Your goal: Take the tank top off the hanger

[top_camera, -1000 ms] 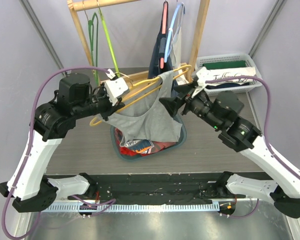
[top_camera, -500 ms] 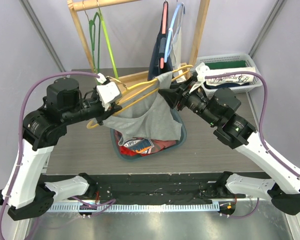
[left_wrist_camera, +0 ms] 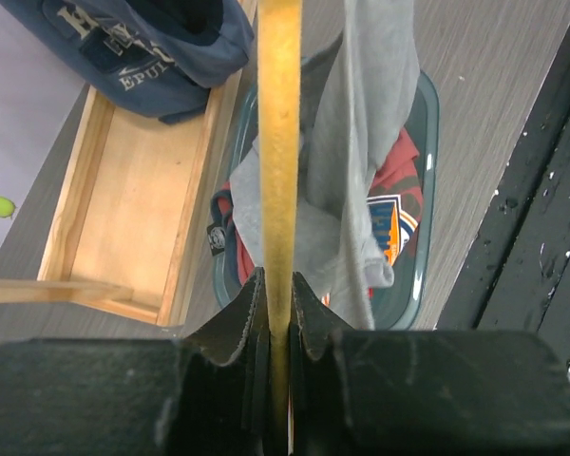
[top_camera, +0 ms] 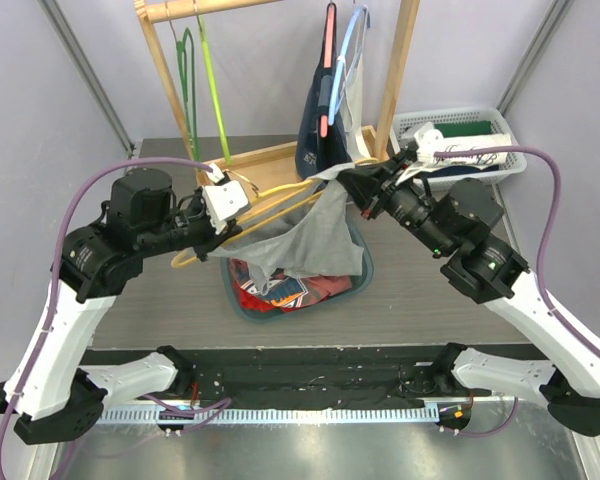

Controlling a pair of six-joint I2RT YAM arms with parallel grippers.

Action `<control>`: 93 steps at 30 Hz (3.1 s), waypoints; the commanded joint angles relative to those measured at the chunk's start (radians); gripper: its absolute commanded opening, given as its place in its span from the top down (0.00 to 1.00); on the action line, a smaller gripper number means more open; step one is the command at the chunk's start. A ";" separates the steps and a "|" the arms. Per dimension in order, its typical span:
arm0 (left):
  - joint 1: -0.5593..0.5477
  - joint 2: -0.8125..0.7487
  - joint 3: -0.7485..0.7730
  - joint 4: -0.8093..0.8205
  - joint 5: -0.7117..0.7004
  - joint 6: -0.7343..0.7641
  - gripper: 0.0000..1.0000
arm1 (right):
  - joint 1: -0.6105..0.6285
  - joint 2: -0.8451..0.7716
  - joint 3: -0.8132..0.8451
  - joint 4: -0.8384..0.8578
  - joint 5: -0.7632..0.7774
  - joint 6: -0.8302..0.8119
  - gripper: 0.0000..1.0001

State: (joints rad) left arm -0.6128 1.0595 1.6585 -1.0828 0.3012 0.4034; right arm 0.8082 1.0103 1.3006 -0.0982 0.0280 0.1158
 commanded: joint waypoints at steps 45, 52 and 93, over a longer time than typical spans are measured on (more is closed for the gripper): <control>0.019 0.022 0.268 0.011 -0.028 0.035 0.91 | -0.463 -0.070 -0.238 -0.086 -0.181 0.203 0.99; 0.028 0.029 0.270 0.004 0.012 0.023 0.90 | -0.468 -0.087 -0.244 -0.107 -0.233 0.208 0.99; 0.076 0.042 0.313 0.014 0.201 -0.095 0.90 | -0.469 -0.217 -0.256 -0.023 -0.453 0.189 0.46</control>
State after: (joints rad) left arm -0.5426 1.1221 1.9812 -1.1213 0.5289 0.2874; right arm 0.3428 0.7868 1.0431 -0.2401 -0.2764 0.2466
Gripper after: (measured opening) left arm 0.126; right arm 0.535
